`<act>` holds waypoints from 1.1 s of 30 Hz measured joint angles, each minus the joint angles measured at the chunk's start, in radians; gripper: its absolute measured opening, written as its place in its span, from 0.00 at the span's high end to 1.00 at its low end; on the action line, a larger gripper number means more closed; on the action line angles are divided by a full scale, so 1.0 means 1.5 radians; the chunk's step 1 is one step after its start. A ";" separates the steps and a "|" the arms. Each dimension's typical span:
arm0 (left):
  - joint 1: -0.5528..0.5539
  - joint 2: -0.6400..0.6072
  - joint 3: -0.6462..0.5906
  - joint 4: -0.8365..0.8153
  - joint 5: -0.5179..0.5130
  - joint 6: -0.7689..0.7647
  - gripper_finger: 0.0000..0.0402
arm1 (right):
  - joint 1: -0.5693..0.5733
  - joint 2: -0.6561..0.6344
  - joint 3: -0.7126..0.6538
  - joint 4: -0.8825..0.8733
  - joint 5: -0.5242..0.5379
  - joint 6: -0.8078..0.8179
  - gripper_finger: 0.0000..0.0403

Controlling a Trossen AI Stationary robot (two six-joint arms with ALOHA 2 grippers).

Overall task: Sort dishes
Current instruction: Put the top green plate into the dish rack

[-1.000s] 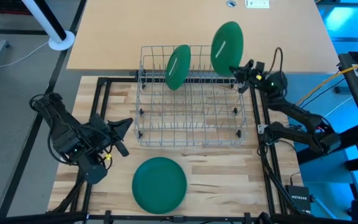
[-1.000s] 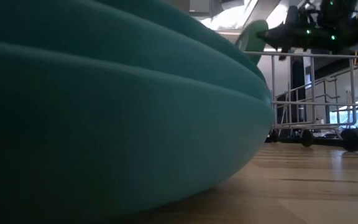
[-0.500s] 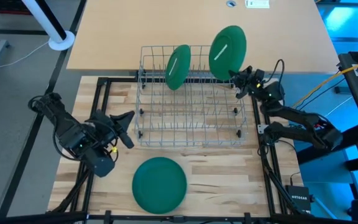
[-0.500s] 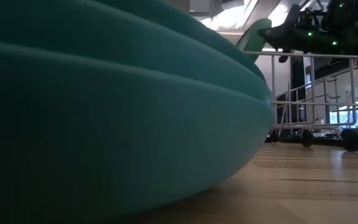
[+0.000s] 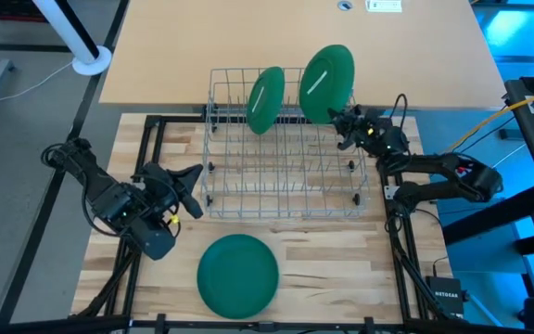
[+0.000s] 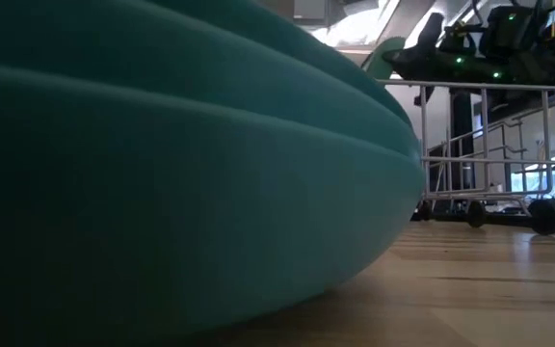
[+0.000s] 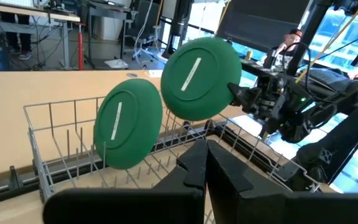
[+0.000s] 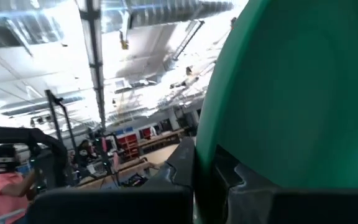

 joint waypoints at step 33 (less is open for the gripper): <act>0.000 0.000 0.000 0.000 0.025 0.000 1.00 | 0.060 0.145 0.043 0.119 0.050 0.004 0.97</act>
